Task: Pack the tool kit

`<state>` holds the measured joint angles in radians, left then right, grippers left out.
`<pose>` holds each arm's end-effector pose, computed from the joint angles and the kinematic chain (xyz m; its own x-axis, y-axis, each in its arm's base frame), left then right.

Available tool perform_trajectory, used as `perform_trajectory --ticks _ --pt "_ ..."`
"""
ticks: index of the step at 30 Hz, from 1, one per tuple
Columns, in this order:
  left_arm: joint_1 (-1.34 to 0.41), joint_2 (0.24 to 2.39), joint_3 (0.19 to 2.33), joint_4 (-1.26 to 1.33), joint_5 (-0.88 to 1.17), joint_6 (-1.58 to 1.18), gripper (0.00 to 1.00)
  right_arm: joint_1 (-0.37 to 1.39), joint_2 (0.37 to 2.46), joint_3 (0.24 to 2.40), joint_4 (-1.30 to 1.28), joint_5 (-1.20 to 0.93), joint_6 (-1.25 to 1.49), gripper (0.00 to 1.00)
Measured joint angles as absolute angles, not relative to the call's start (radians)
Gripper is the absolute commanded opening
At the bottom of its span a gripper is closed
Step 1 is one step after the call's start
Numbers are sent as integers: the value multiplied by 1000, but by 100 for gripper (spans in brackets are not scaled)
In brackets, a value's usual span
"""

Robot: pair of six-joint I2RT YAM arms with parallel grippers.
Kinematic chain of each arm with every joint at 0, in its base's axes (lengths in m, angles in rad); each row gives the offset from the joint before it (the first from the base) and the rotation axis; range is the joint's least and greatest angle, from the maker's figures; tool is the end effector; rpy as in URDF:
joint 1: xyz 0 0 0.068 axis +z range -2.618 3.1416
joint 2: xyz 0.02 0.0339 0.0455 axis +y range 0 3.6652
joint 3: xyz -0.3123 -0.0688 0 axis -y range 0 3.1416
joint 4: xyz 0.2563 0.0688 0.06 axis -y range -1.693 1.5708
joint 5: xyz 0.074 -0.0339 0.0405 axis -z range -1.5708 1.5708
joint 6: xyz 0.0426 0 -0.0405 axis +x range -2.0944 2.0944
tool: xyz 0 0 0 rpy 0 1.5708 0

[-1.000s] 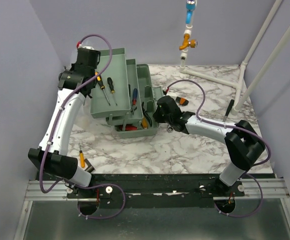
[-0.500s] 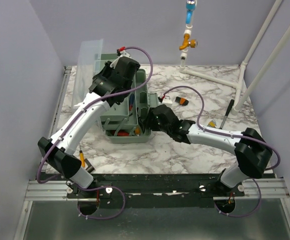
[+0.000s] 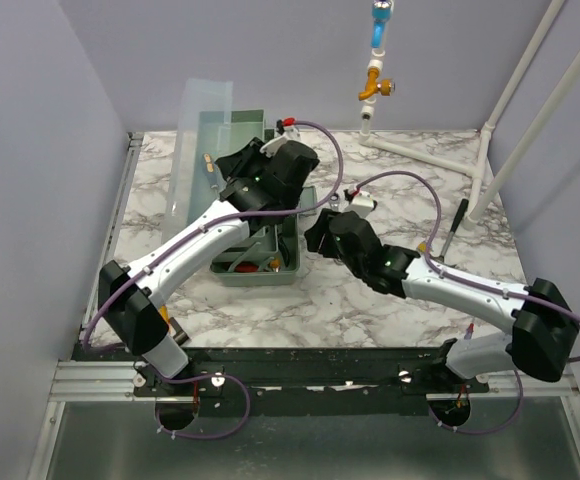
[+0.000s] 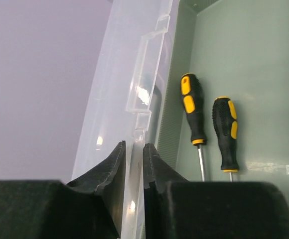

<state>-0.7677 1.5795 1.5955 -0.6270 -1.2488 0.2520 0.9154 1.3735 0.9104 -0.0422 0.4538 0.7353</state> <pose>0.2797 -0.2138 0.4397 -0.4843 0.5771 -0.6575 -0.2256 0.6437 0.7312 0.2057 0.2369 0.3046 -0.5400 0.2868 -0.7913 -0.1572 0.8892 0.4296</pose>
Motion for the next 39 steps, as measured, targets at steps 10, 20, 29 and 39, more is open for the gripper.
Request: perform_trajectory --ticks 10,20,29,39 --pt "-873 1708 1768 -728 -1231 17 52 864 1288 887 -108 586 699 61" --pt "-843 1797 1934 -1039 -947 -334 52 797 1220 846 -144 619 677 61" --pt "-764 1586 1671 -935 -617 -387 64 696 1262 868 -162 479 626 66" --pt "-509 1221 1566 -819 -291 -398 70 538 1375 1009 -168 172 640 77"
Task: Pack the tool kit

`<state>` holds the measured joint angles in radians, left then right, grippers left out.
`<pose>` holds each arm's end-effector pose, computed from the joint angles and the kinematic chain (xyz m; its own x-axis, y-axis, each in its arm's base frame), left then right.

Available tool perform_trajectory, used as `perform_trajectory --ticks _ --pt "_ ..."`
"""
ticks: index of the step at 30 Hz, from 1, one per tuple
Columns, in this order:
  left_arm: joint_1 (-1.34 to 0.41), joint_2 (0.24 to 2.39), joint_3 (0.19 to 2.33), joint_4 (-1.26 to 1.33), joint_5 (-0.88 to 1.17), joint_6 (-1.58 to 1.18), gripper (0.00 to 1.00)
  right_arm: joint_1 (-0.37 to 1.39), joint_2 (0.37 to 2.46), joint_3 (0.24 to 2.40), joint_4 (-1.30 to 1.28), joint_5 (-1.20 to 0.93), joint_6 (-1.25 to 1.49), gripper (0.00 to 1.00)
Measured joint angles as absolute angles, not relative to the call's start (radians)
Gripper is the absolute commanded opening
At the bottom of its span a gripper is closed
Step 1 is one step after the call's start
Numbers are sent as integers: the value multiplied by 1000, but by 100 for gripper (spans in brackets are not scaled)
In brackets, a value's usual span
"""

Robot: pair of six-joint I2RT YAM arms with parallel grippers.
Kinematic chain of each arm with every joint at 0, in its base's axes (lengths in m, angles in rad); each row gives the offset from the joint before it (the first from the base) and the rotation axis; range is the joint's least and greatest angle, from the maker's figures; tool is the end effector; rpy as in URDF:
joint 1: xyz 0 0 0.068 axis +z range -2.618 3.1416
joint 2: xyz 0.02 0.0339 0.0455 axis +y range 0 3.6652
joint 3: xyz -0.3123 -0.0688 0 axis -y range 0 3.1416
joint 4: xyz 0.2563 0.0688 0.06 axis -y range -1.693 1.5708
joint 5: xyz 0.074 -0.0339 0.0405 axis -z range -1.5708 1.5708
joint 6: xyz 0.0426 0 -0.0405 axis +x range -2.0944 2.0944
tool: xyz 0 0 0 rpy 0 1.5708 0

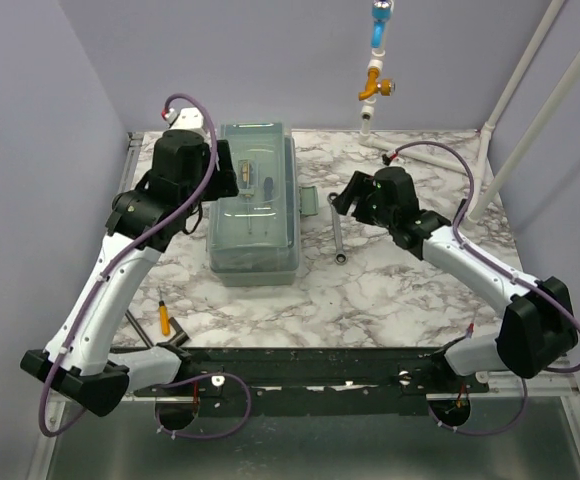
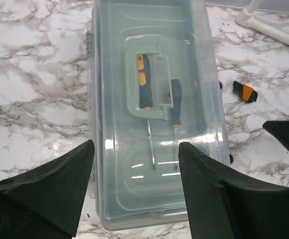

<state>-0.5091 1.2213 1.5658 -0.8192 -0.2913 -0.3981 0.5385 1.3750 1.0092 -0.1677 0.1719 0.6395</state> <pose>0.2122 -0.1044 0.4975 -0.4624 -0.1672 -0.8708 0.0700 0.9721 -0.2238 0.2784 0.1578 0.3252 -0.5764 0.3406 -0.7428 -0.0434 0.8949 0.4441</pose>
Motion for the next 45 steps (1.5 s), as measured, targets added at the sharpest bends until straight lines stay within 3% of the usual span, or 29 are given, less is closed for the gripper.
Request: perform_trajectory --ticks 7,13,18,26,32,45 --pt "-300 1169 1385 -754 -42 -422 72 346 1495 995 15 -167 764 77" --pt "-125 1199 1356 -687 211 -470 74 277 1656 928 274 -411 901 98" --pt "-23 1288 1368 -624 368 -531 72 278 1782 908 473 -546 979 96" --pt "-18 1471 1462 -599 463 -578 72 294 1900 919 682 -623 1074 94" --pt "-17 1514 1538 -580 464 -572 73 363 2019 973 810 -648 1158 100" --pt "-15 1571 1468 -471 572 -558 72 384 2057 1008 1031 -727 1268 100"
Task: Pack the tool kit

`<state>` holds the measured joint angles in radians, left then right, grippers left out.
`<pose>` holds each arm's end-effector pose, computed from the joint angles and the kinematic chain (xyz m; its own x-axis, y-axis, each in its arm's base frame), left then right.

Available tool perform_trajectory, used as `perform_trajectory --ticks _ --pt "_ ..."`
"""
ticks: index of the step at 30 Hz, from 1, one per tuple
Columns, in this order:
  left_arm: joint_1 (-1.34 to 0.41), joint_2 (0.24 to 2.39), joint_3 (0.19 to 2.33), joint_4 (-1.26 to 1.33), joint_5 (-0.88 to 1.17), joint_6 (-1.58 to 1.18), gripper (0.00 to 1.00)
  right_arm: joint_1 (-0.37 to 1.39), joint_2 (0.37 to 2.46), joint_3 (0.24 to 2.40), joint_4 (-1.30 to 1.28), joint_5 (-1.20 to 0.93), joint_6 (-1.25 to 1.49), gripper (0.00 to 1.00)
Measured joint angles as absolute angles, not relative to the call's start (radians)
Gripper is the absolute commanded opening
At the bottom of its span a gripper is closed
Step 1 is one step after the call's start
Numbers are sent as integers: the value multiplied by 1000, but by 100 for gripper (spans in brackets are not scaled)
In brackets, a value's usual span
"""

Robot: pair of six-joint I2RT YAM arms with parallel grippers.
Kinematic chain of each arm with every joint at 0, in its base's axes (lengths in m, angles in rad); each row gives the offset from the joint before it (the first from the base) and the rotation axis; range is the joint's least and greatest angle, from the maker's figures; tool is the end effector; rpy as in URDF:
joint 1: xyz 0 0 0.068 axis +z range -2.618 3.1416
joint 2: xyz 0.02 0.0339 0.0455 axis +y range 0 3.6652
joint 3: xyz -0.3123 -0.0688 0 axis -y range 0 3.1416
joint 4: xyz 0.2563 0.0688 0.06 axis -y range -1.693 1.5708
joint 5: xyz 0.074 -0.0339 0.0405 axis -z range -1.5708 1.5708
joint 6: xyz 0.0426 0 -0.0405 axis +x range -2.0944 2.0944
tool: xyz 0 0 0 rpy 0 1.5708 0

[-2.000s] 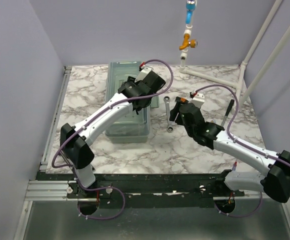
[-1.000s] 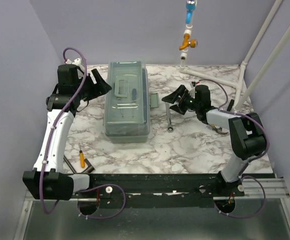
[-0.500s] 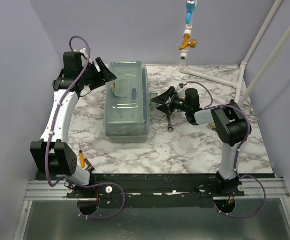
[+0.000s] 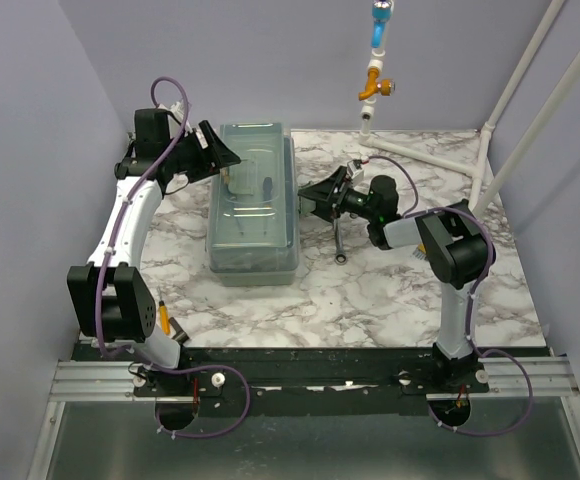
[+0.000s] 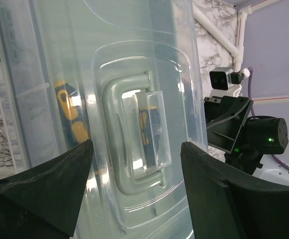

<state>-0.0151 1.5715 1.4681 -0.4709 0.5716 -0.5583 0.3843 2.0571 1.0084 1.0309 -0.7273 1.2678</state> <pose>0.3732 -0.0287 0.3994 -0.7080 -0.4349 -0.5564 0.1082 0.7118 -0.6940 0.4080 0.1956 0.1955 -0.8604 0.4211 -0.2870 -0.2517 0.1386 0.9578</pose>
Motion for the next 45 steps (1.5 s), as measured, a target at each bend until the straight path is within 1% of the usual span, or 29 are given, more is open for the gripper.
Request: perform_trajectory --ticks 6,16,23,25,28,32,35,41,44,45 --pt "-8 1616 1512 -479 598 -549 72 371 2068 1008 1094 -753 1354 100" --pt "-7 1616 1511 -477 603 -545 70 369 2068 1008 1099 -754 1364 99" --pt "-7 1623 1509 -468 613 -545 69 369 2037 986 1085 -744 1358 92" --pt "-7 1628 1512 -468 614 -543 69 368 2009 978 1059 -737 1338 85" --pt "-7 1631 1515 -467 617 -543 69 372 1965 976 1050 -739 1326 67" --pt "-6 1632 1515 -465 619 -543 69 386 1928 983 1055 -741 1312 48" --pt "-6 1632 1515 -465 619 -543 69 392 1928 987 1037 -738 1301 41" --pt "-6 1632 1516 -466 619 -539 69 392 1913 979 955 -679 1254 37" --pt "-6 1632 1516 -466 619 -538 69 391 1872 980 854 -633 1191 30" --pt "-6 1632 1516 -466 619 -538 69 391 1856 984 810 -615 1164 26"
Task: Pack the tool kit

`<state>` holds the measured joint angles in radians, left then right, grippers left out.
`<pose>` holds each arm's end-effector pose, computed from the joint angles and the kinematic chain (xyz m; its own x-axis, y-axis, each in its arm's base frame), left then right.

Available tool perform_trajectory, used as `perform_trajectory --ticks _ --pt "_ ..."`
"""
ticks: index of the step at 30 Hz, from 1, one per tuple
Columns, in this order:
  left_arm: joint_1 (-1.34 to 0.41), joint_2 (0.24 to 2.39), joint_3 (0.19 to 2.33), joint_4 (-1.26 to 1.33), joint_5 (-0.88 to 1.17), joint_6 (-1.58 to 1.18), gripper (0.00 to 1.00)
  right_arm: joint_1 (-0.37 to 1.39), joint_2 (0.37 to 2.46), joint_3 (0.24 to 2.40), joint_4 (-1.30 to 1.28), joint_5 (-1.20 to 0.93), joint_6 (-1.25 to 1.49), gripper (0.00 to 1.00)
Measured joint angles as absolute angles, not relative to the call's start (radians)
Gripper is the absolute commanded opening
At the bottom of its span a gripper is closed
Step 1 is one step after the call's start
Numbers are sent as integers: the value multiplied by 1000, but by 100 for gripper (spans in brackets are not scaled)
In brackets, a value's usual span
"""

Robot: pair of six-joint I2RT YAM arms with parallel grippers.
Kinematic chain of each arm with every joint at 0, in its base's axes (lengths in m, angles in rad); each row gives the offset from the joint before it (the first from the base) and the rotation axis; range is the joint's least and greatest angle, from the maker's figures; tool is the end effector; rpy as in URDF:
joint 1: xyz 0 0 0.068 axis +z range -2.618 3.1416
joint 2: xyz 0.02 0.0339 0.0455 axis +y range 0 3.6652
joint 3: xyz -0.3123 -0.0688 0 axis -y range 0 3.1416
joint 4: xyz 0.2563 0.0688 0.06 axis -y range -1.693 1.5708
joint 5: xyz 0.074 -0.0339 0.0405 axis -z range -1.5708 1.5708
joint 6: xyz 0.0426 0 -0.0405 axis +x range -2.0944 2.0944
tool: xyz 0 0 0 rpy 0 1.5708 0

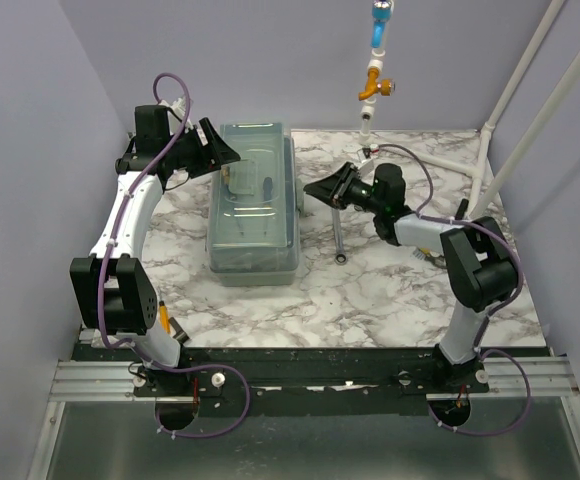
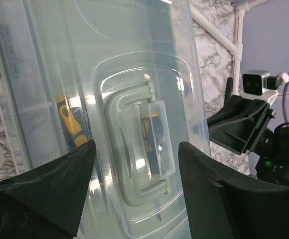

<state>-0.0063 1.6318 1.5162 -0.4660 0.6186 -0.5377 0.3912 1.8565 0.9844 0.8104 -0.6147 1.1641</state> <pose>0.3912 -0.0272 0.3955 -0.7226 -0.4127 -0.5545 0.1392 0.6989 -0.7016 0.3858 0.1857 0.2488 -0.7974 0.4827 -0.3622 -0.2814 0.2335 0.9308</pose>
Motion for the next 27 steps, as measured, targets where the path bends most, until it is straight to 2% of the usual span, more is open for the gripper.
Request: perform_trajectory --ticks 4,10,18,27 --pt "-6 1632 1516 -466 619 -535 70 391 1800 1042 597 -488 1041 1" --pt "-7 1630 1516 -466 617 -530 74 405 1795 1230 235 -217 846 1" --pt "-24 1623 1548 -527 509 -498 77 514 1936 1471 -109 171 675 1" --pt "-27 1508 1457 -583 377 -456 79 548 1987 1488 -254 306 607 1"
